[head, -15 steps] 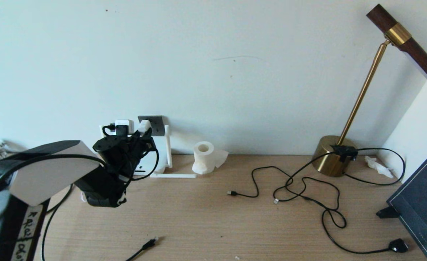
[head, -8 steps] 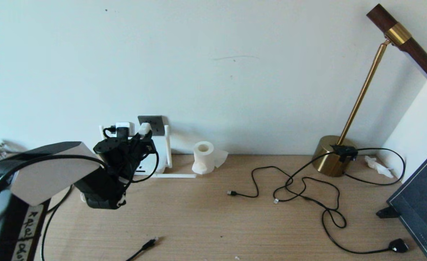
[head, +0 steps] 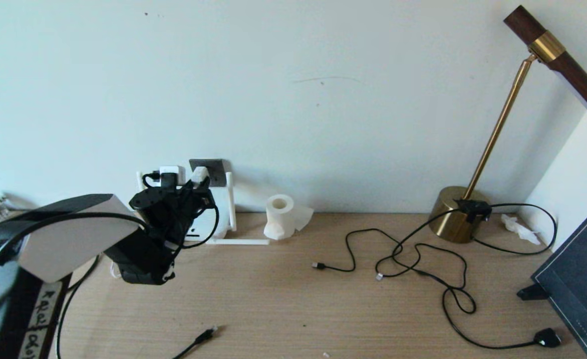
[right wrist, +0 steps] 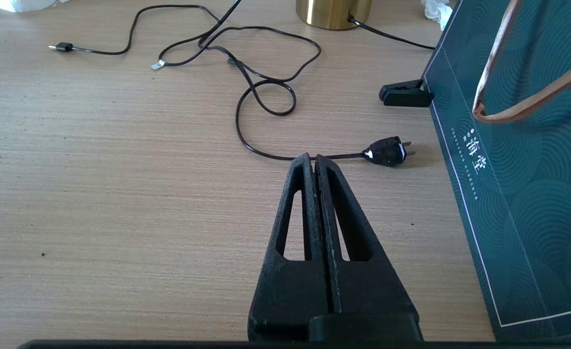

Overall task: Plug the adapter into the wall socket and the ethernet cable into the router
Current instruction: Plug plug into socket

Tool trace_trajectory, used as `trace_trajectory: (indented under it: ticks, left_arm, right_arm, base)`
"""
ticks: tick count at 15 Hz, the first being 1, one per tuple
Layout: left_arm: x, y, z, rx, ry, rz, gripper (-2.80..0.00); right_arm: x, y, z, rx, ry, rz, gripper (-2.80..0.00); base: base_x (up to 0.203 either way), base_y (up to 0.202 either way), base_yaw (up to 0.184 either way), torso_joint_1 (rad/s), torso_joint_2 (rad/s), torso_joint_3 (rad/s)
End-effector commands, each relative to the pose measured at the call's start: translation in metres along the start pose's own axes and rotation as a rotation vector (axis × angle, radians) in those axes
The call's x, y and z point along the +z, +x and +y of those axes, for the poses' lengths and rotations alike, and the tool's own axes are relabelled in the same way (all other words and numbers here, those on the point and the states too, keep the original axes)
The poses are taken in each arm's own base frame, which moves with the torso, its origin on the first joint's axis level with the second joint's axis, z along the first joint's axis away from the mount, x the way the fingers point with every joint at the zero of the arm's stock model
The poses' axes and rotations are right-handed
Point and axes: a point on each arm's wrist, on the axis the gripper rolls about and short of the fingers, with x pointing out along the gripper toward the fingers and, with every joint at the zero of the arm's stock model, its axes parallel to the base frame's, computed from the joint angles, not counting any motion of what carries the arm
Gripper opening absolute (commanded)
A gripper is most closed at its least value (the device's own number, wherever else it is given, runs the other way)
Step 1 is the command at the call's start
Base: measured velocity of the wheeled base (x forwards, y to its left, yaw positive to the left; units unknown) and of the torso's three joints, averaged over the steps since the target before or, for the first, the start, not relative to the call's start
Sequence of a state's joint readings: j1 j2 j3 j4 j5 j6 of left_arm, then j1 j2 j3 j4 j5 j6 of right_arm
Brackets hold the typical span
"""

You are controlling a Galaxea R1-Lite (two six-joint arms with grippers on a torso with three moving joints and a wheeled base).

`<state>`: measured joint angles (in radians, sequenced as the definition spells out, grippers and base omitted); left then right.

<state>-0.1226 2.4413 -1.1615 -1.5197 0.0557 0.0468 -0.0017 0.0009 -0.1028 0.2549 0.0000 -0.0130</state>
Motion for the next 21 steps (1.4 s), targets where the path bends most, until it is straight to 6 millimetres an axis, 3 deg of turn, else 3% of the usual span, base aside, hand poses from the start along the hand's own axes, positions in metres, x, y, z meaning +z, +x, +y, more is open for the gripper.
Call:
trace_trajectory:
  ticks: [1, 21]
  left_arm:
    - [-0.002, 0.001, 0.000, 0.001, 0.000, -0.009, -2.80]
    - [0.005, 0.012, 0.011, 0.024, 0.004, -0.062, -2.80]
  right_arm:
    - [0.000, 0.000, 0.000, 0.001, -0.001, 0.002, -2.80]
    - [0.000, 0.000, 0.000, 0.000, 0.002, 0.002, -2.80]
  base:
    - [0.000, 0.000, 0.000, 0.000, 0.00, 0.000]
    - [0.000, 0.000, 0.000, 0.000, 0.00, 0.000]
